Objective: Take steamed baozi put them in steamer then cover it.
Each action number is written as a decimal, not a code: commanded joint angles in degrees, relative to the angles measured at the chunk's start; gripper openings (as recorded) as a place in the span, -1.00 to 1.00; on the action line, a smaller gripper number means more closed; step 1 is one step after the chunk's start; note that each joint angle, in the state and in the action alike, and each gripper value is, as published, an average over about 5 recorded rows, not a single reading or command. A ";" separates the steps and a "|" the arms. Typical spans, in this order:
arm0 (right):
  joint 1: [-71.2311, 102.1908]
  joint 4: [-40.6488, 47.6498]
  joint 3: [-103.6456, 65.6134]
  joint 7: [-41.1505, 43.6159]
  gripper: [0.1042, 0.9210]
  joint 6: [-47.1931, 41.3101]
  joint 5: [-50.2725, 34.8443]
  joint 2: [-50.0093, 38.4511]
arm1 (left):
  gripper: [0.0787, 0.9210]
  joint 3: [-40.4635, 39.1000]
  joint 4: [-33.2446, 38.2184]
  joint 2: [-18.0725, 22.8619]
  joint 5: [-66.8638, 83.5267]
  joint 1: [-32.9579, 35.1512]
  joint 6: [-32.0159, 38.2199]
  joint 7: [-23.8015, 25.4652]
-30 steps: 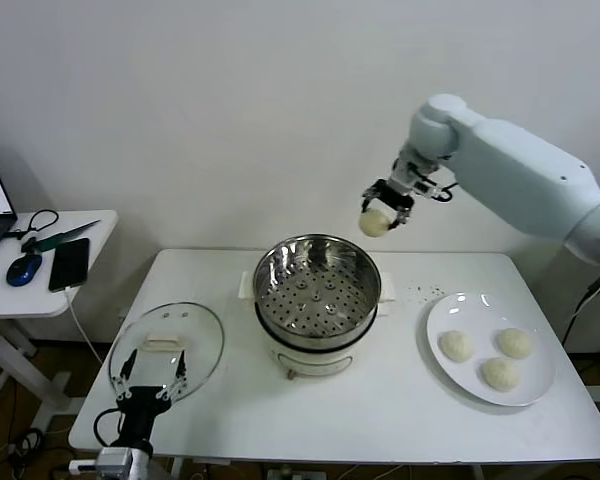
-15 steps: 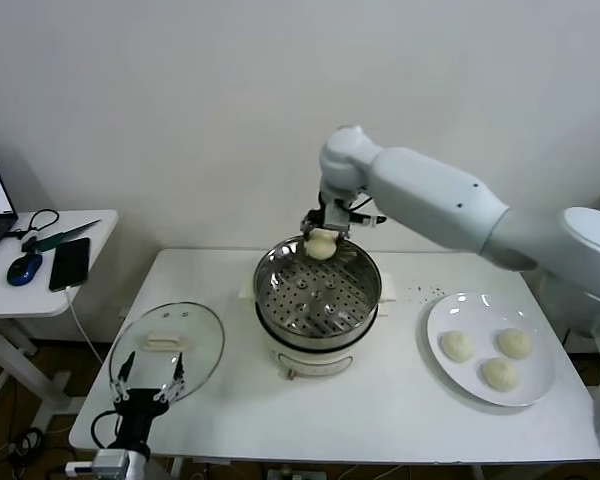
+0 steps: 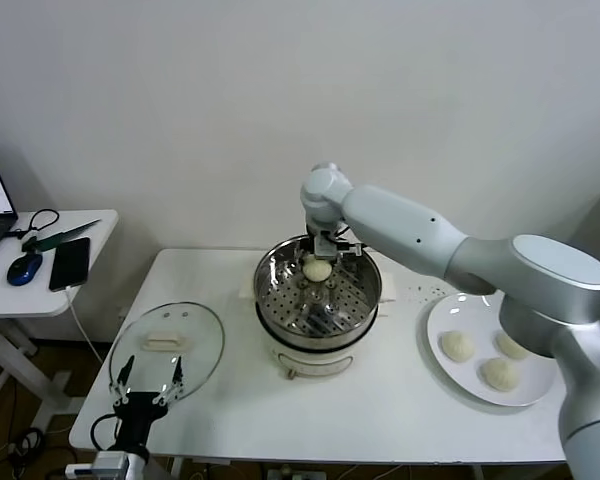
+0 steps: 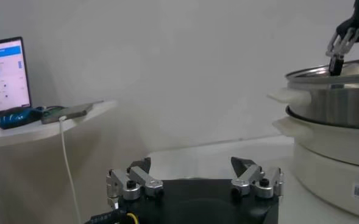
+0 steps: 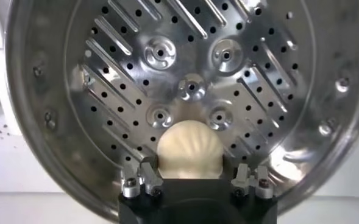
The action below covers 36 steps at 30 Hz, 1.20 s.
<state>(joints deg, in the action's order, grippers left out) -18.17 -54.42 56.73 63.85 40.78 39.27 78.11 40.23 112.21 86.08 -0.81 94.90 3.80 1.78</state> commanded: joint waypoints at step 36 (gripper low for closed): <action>-19.18 -20.64 19.58 -3.11 0.76 -43.04 -56.69 -45.16 | 0.77 -1.01 2.27 -0.03 -0.77 0.13 -1.32 -0.04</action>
<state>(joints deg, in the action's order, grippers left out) -33.47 -71.19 68.87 63.32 13.89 -1.47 46.17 39.37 114.21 86.11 -1.54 95.03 2.51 1.74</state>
